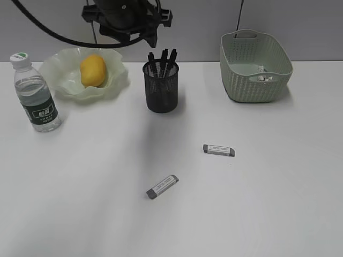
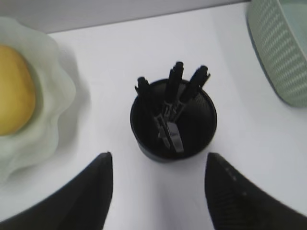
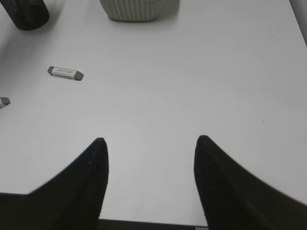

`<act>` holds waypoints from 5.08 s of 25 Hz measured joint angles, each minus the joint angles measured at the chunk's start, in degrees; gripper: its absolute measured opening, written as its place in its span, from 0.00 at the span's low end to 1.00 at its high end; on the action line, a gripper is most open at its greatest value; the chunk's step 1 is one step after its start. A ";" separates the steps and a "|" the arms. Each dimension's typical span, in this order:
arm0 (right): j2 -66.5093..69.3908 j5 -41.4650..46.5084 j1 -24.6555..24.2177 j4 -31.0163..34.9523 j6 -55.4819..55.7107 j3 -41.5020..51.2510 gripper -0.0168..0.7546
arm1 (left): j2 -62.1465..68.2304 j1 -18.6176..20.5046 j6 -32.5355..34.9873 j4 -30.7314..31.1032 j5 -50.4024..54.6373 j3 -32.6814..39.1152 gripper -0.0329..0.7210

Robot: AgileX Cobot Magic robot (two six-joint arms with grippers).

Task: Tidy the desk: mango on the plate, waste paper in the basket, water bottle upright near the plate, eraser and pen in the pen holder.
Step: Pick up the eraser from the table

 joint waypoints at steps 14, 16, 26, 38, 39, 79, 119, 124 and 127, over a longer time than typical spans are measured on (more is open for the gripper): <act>0.00 0.00 0.00 0.00 0.00 0.00 0.62 | -3.19 0.00 14.86 -8.66 20.47 0.40 0.56; 0.00 0.00 0.00 0.00 0.00 0.00 0.62 | -4.81 0.28 15.29 -8.81 20.47 1.75 0.55; 0.00 0.00 0.00 0.00 -0.05 0.00 0.62 | -20.23 10.35 17.09 -11.51 20.08 22.83 0.53; 0.00 0.00 0.00 0.00 -0.05 0.00 0.62 | -52.80 19.41 17.58 -11.76 10.74 51.04 0.52; 0.00 0.00 0.00 0.00 -0.05 0.00 0.62 | -55.19 19.41 17.58 -11.76 10.20 53.20 0.52; 22.56 -5.96 0.00 5.61 -11.62 -1.35 0.62 | -105.41 19.41 26.91 -15.57 11.99 76.08 0.66; 110.44 -6.15 16.24 6.74 -56.82 -51.56 0.62 | -105.41 19.41 26.95 -15.68 11.99 76.08 0.66; 113.15 -6.69 16.24 6.74 -57.66 -53.11 0.61 | -105.41 19.41 26.97 -15.68 11.99 76.08 0.66; 114.02 -7.42 16.24 6.74 -57.76 -53.51 0.59 | -105.41 19.41 26.97 -15.68 11.99 76.08 0.66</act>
